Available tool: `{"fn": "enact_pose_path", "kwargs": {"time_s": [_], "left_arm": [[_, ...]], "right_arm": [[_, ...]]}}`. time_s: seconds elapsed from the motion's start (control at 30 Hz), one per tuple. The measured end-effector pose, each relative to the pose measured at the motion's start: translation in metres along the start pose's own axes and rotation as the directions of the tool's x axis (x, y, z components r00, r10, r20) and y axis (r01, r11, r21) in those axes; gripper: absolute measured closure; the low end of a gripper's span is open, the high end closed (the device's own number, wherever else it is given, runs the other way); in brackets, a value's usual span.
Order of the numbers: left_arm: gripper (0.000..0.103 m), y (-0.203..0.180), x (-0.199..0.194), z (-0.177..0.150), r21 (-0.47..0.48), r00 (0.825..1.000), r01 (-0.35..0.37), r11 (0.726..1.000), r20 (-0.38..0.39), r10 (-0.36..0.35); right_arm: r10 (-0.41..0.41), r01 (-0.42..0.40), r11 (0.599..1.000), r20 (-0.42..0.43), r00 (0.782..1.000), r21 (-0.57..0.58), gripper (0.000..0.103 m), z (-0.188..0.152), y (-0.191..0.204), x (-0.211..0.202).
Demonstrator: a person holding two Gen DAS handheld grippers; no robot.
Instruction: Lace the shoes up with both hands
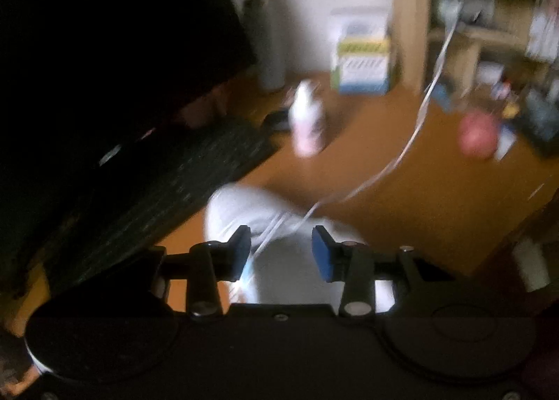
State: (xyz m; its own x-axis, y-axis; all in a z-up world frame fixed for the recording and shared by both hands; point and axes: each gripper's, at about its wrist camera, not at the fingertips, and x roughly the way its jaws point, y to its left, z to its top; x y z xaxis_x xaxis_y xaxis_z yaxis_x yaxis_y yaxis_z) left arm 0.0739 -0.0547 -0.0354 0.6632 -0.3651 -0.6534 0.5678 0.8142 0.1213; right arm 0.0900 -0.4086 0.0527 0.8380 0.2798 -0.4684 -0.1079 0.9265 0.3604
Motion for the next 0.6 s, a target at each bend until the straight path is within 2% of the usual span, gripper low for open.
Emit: {"fn": "enact_pose_path", "kwargs": {"time_s": [0.03,0.1,0.17,0.23,0.27,0.37,0.47,0.6], "left_arm": [[0.066,-0.002,-0.003,0.005,-0.007,1.0,0.025,1.0,0.016,-0.025],[0.067,-0.008,-0.008,0.018,-0.022,0.995,0.084,0.996,0.05,-0.083],[0.068,-0.013,-0.012,0.027,-0.047,0.987,0.144,0.988,0.072,-0.14],[0.07,-0.015,-0.013,0.028,-0.052,0.986,0.156,0.986,0.074,-0.152],[0.073,-0.016,-0.013,0.029,-0.054,0.985,0.159,0.986,0.074,-0.155],[0.082,-0.016,-0.01,0.026,-0.07,0.988,0.148,0.986,0.058,-0.144],[0.087,-0.011,-0.006,0.023,-0.104,0.988,0.151,0.983,0.047,-0.147],[0.088,-0.004,-0.005,0.021,-0.13,0.988,0.153,0.98,0.051,-0.147]], "right_arm": [[0.122,-0.12,0.992,-0.06,0.991,0.034,0.101,-0.011,0.017,0.018],[0.273,-0.259,0.96,-0.148,0.95,0.105,0.101,-0.03,0.042,0.045],[0.324,-0.306,0.945,-0.19,0.927,0.118,0.101,-0.038,0.054,0.057],[0.375,-0.358,0.927,-0.245,0.894,0.111,0.101,-0.051,0.076,0.073],[0.377,-0.361,0.926,-0.248,0.892,0.111,0.101,-0.052,0.077,0.074],[0.407,-0.398,0.913,-0.283,0.868,0.093,0.101,-0.056,0.092,0.081],[0.422,-0.427,0.903,-0.31,0.852,0.055,0.101,-0.055,0.103,0.085],[0.41,-0.445,0.895,-0.355,0.84,-0.018,0.1,-0.056,0.116,0.089]]}}
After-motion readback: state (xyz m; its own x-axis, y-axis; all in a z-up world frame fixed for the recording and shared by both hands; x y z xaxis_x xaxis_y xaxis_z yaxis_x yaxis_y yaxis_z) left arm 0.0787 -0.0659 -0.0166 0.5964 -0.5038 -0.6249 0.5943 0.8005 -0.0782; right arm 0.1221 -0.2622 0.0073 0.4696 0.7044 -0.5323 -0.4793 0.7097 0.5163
